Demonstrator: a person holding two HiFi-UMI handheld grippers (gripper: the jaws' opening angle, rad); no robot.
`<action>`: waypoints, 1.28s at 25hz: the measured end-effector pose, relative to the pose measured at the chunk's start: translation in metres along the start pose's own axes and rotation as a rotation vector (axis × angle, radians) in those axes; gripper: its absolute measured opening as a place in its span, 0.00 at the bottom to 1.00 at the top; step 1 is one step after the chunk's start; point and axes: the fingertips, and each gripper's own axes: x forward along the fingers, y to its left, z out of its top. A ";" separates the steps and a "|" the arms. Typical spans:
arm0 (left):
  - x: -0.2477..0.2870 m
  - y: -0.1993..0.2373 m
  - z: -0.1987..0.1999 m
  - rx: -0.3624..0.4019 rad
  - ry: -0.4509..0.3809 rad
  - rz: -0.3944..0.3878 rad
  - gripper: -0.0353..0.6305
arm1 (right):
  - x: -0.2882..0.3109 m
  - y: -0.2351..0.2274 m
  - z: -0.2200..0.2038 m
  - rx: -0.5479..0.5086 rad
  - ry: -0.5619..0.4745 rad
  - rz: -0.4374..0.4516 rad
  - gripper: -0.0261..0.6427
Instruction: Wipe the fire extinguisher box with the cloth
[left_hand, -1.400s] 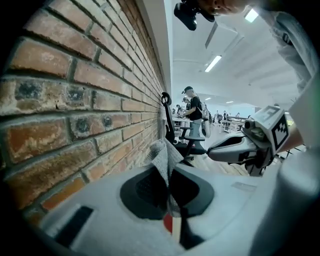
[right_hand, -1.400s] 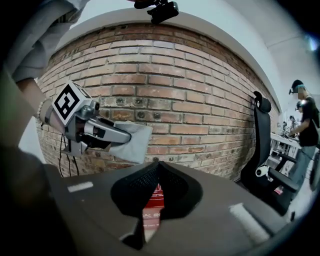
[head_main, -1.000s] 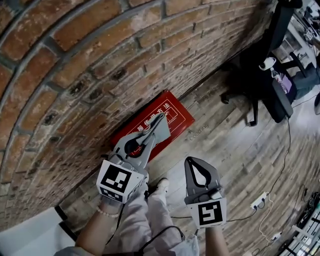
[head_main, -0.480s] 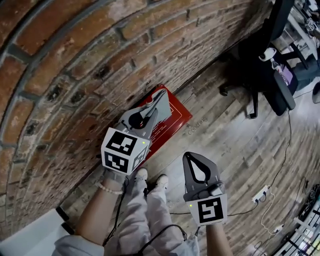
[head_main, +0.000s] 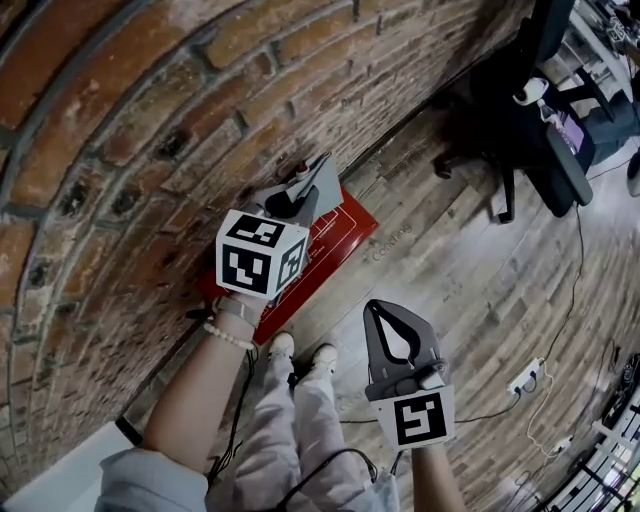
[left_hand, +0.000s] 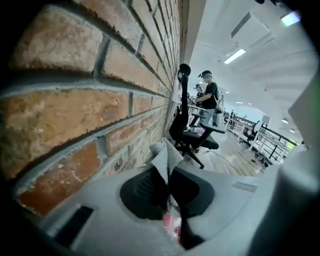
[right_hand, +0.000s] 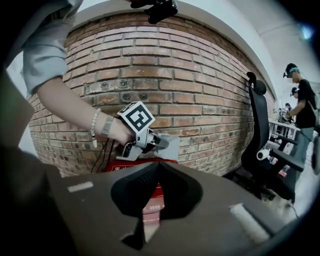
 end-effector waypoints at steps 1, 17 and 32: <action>0.005 0.001 -0.002 -0.006 0.010 0.000 0.07 | 0.000 0.000 -0.002 0.000 0.003 -0.001 0.05; 0.062 0.025 -0.047 -0.049 0.177 0.032 0.07 | 0.007 0.001 -0.027 -0.006 0.040 -0.011 0.05; 0.081 0.048 -0.072 -0.038 0.282 0.094 0.07 | 0.004 0.005 -0.043 -0.014 0.071 -0.011 0.05</action>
